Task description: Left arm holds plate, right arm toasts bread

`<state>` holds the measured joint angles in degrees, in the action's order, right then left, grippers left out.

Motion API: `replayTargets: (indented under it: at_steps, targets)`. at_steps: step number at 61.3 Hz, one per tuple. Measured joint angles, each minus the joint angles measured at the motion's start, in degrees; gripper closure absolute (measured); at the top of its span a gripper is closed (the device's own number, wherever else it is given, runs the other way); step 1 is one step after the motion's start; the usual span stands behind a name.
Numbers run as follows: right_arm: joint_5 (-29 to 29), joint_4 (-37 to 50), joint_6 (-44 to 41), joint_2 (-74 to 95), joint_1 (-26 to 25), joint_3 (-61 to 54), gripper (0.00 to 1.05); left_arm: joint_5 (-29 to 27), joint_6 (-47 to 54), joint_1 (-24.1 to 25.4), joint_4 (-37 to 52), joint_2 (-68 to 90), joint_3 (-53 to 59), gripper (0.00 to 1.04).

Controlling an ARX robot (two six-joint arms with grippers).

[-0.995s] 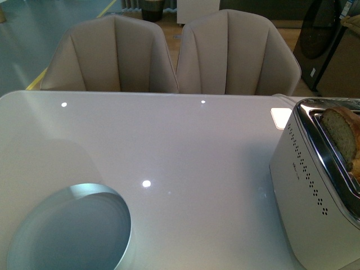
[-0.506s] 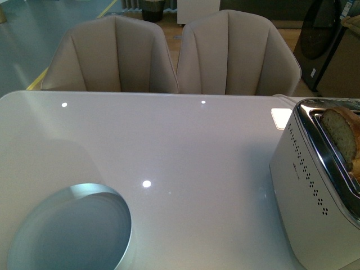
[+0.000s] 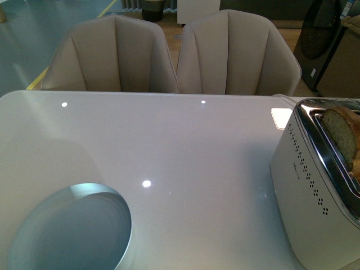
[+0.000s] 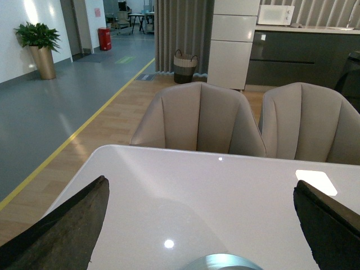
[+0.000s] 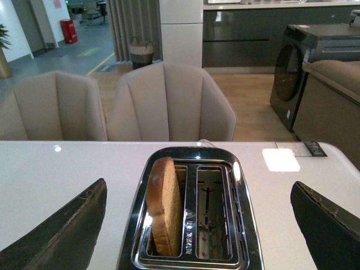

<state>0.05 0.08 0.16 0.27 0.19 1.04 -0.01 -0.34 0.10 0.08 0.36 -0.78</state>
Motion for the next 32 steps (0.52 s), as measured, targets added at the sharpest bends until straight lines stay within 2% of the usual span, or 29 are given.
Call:
replayTargets:
  at_steps: [32]
  targets:
    - [0.0,0.0,0.0,0.0,0.0,0.0,0.09,0.0,0.0,0.0,0.0,0.0,0.0,0.07]
